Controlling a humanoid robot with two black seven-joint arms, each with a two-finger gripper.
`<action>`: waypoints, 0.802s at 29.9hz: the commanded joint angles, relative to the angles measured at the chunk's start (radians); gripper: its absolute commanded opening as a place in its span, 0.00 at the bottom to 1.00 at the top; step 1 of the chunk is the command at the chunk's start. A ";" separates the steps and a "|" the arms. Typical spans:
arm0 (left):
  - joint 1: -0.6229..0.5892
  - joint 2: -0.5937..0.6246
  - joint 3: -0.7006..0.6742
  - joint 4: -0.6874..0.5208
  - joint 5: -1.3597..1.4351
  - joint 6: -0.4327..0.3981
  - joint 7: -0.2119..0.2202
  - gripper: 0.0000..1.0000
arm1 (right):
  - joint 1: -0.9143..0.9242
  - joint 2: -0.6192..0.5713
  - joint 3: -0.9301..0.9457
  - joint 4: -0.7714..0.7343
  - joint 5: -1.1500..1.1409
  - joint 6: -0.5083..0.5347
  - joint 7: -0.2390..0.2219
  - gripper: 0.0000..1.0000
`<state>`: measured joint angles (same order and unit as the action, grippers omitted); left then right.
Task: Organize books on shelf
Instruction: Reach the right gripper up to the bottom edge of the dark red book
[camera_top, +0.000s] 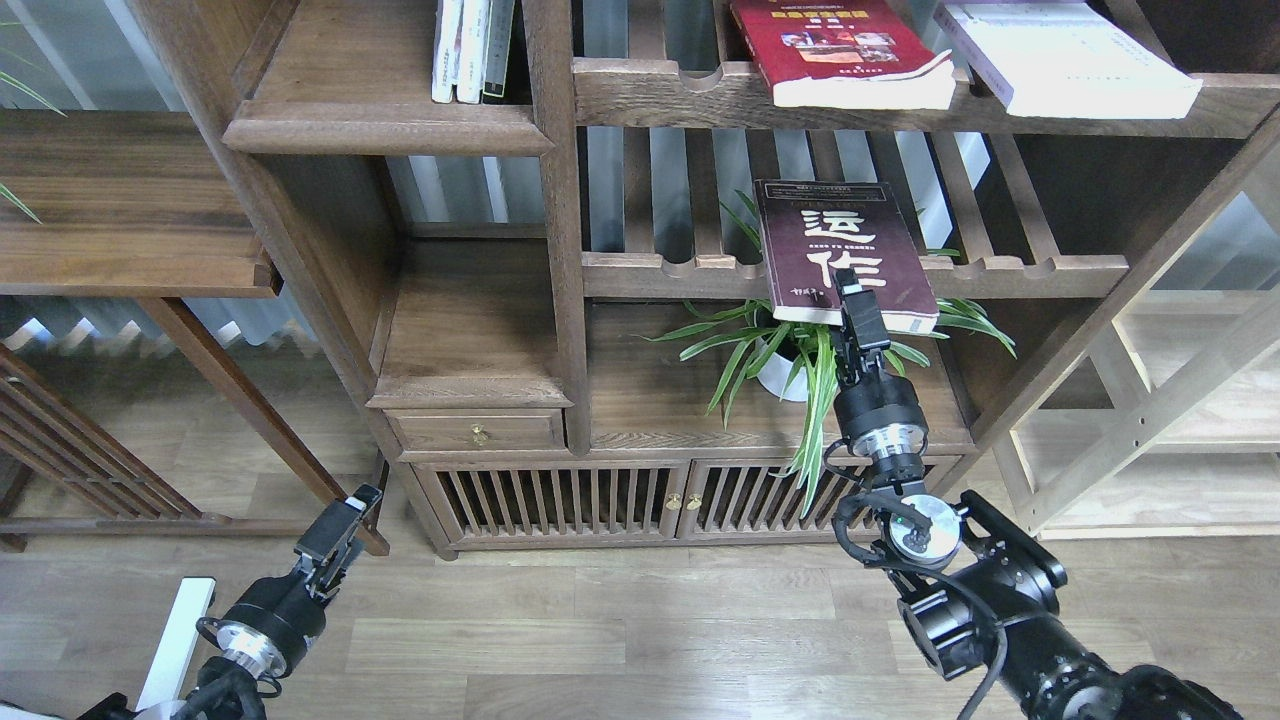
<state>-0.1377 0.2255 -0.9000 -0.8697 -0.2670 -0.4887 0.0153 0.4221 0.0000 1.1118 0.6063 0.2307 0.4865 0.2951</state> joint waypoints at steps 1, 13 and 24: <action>0.009 0.014 -0.010 0.000 0.000 0.000 0.000 1.00 | 0.023 0.000 -0.023 -0.031 0.016 -0.014 -0.002 1.00; 0.033 0.041 -0.045 0.009 -0.001 0.000 -0.002 1.00 | 0.056 0.000 -0.046 -0.100 0.019 -0.075 -0.008 1.00; 0.059 0.041 -0.045 0.011 -0.035 0.000 0.000 1.00 | 0.113 0.000 -0.046 -0.154 0.018 -0.094 -0.008 0.99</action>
<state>-0.0930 0.2671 -0.9453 -0.8606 -0.3016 -0.4887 0.0149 0.5194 0.0000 1.0657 0.4696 0.2485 0.3944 0.2868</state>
